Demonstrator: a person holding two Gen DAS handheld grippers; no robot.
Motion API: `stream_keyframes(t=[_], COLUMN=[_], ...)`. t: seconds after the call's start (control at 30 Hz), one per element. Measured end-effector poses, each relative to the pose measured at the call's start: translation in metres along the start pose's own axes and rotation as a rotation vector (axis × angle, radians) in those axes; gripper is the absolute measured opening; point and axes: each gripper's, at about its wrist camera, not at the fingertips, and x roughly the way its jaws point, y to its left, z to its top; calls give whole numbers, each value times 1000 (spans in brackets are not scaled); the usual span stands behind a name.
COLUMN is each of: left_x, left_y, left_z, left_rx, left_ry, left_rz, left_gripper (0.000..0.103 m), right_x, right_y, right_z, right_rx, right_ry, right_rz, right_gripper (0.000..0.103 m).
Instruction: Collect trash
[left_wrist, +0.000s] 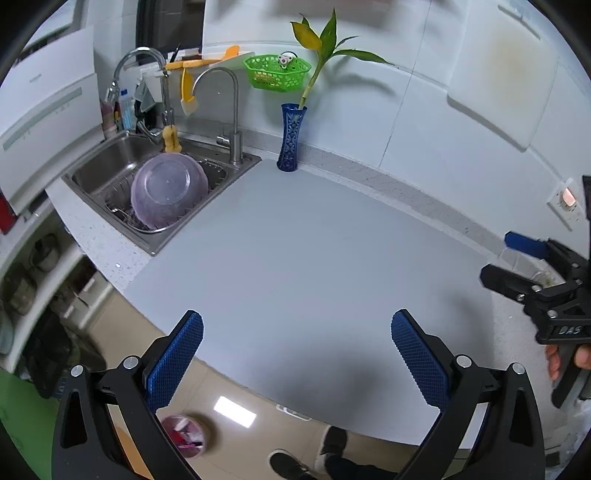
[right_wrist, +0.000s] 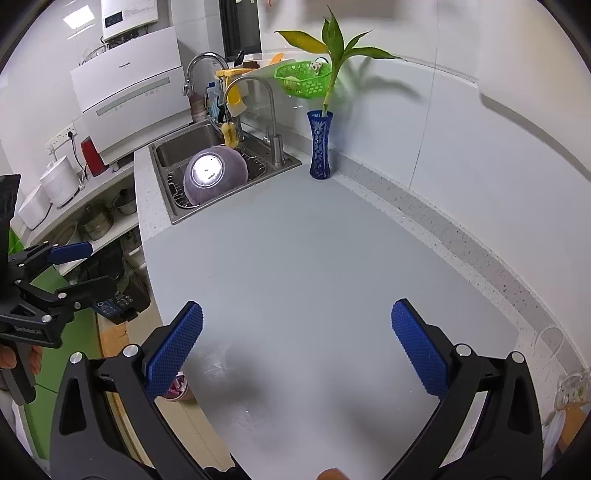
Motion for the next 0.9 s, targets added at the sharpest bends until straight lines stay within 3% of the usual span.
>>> stream_keyframes(t=[0.5,0.67,0.9], left_x=[10,10,13], left_y=[-7,-14,-9], left_z=[7,5,7], left_rx=[-26,6,-27], left_ry=[47,26,25], left_rz=[24,79,51], left_gripper=[98,98,98], right_x=[1,1,6], right_y=[0,2,-2], right_z=[2,2,7], right_rx=[-19,-18,-23], right_ry=[-1,2,6], right_rz=[11,12,12], right_gripper=[100,100,100])
